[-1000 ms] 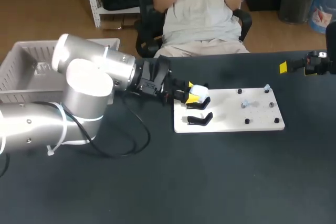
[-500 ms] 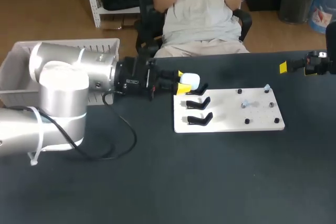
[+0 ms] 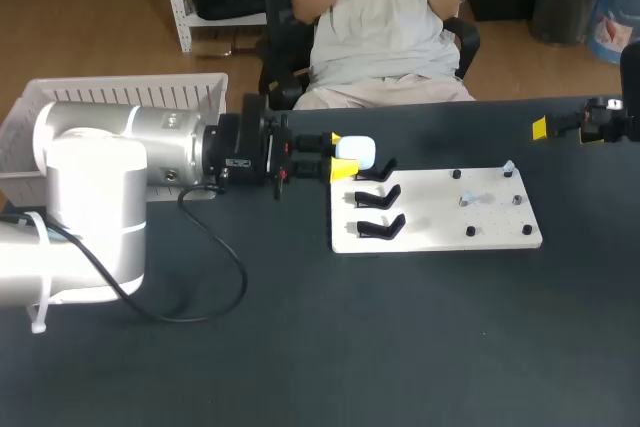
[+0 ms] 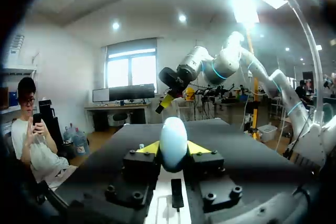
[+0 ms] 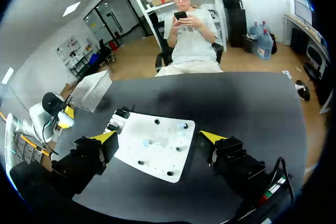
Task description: Pick up each earbud case from the left stands, insert the matching earbuds, close the lid, and place the case in the box.
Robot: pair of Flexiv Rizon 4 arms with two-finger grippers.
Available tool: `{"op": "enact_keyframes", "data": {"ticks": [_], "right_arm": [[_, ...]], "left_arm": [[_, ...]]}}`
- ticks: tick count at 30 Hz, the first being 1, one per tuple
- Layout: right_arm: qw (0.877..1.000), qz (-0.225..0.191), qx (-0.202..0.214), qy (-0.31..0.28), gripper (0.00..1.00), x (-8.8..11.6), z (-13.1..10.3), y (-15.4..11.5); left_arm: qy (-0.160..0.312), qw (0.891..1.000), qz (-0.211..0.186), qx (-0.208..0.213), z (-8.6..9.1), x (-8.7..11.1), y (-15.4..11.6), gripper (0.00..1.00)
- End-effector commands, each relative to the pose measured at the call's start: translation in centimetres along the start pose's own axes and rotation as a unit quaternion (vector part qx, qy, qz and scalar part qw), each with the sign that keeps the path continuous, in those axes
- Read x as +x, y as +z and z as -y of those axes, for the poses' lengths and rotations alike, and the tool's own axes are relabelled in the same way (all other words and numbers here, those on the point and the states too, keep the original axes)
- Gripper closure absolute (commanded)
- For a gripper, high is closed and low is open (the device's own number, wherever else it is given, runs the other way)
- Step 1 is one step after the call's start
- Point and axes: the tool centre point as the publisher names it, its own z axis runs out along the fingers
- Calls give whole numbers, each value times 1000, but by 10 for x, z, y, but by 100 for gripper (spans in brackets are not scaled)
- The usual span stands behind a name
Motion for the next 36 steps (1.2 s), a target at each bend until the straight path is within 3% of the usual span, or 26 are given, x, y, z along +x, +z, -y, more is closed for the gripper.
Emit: {"op": "enact_keyframes", "data": {"ticks": [1, 21, 27, 36], "right_arm": [[1000, 0, -1, -1, 0, 0, 1, 1], [1000, 0, -1, -1, 0, 0, 1, 1], [999, -7, 0, -31, 0, 7, -19, -4], [998, -19, -47, -48, 0, 25, -65, -17]], "left_arm": [[2, 1000, 1, -22, 4, 0, 0, 100], [4, 1000, 1, -23, 6, -2, 1, 100], [16, 1000, 7, -20, 9, -7, 10, 100], [18, 1000, 5, -1, 13, -9, 23, 100]]}}
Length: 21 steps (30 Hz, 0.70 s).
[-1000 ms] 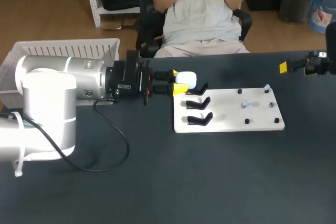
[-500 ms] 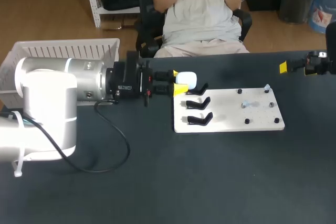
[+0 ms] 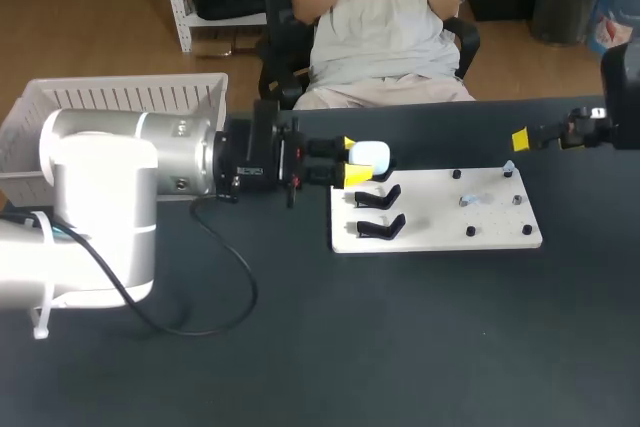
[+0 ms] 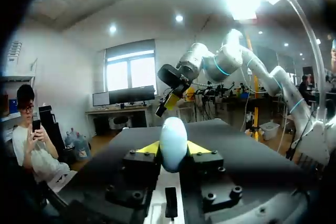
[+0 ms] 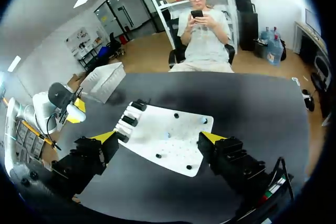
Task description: Pick up each earbud case from the left stands, insert the matching earbuds, close the lid, and place the case in the box.
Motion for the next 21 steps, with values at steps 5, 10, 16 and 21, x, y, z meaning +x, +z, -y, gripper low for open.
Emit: {"op": "enact_keyframes", "data": {"ticks": [5, 10, 16, 21], "right_arm": [[999, -17, -25, -22, 0, 12, -46, -5], [998, -34, -41, -40, 0, 15, -75, 3], [996, -49, -51, -55, 0, 17, -97, 17], [995, -59, -55, -66, 0, 17, -110, 24]], "left_arm": [[-11, 1000, 11, 4, -1, 7, 8, 100], [-13, 1000, 20, 5, 1, 9, 11, 100], [-16, 1000, 24, 7, 1, 11, 11, 100], [-17, 1000, 24, 8, 1, 12, 12, 100]]}}
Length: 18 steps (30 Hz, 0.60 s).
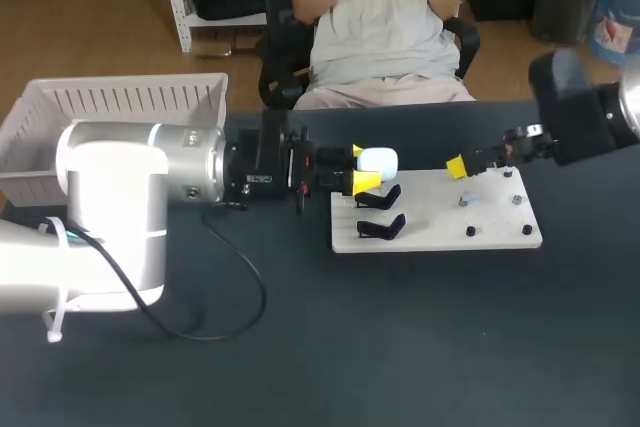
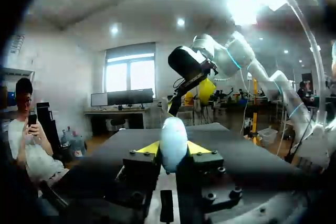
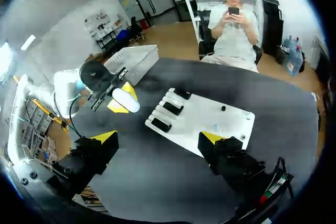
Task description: Pick up each earbud case from the left stands, insert the matching earbuds, close the lid, and place the case in the box.
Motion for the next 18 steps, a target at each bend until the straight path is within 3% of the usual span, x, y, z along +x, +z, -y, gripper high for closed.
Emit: {"op": "enact_keyframes", "data": {"ticks": [1, 10, 18], "right_arm": [[1000, -7, -3, -2, 0, -7, -6, 12], [999, -32, -12, -26, 0, -10, -29, 30], [999, -45, -17, -25, 0, -12, -33, 44]], "left_arm": [[2, 1000, 2, 3, -1, 3, 1, 100], [0, 1000, 2, 8, -1, 6, 2, 100], [-1, 1000, 0, 8, -1, 8, 1, 100]]}}
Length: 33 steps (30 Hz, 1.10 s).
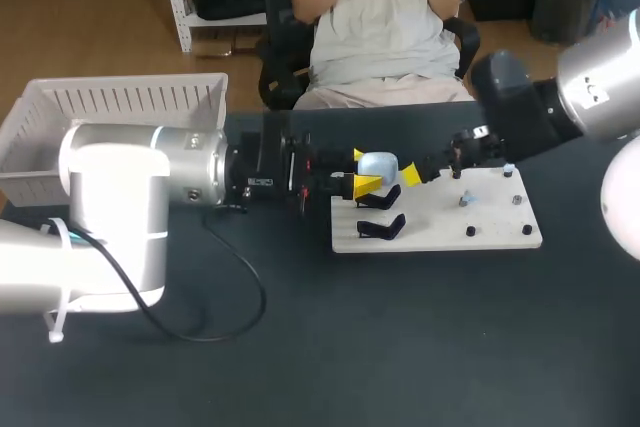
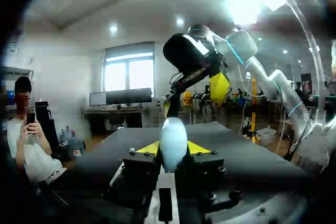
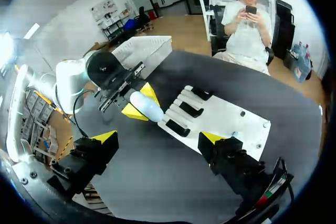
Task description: Pick up each earbud case from the left stands, insert the matching earbuds, close the lid, and place the case in the box.
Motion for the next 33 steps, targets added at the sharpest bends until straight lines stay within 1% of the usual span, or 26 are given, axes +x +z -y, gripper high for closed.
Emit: {"op": "enact_keyframes", "data": {"ticks": [1, 8, 19, 33], "right_arm": [[1000, -7, -3, 3, 0, -6, 1, 11], [1000, -24, -6, 2, 0, -8, -1, 26], [999, -34, -4, 11, 0, -15, 5, 40], [999, -46, 0, 16, 0, -17, 11, 47]], "left_arm": [[1, 1000, 2, 2, -2, 1, 0, 100], [1, 1000, 2, 2, -2, 1, 0, 100], [1, 1000, 2, 2, -2, 1, 0, 100], [1, 1000, 2, 2, -2, 1, 0, 100]]}}
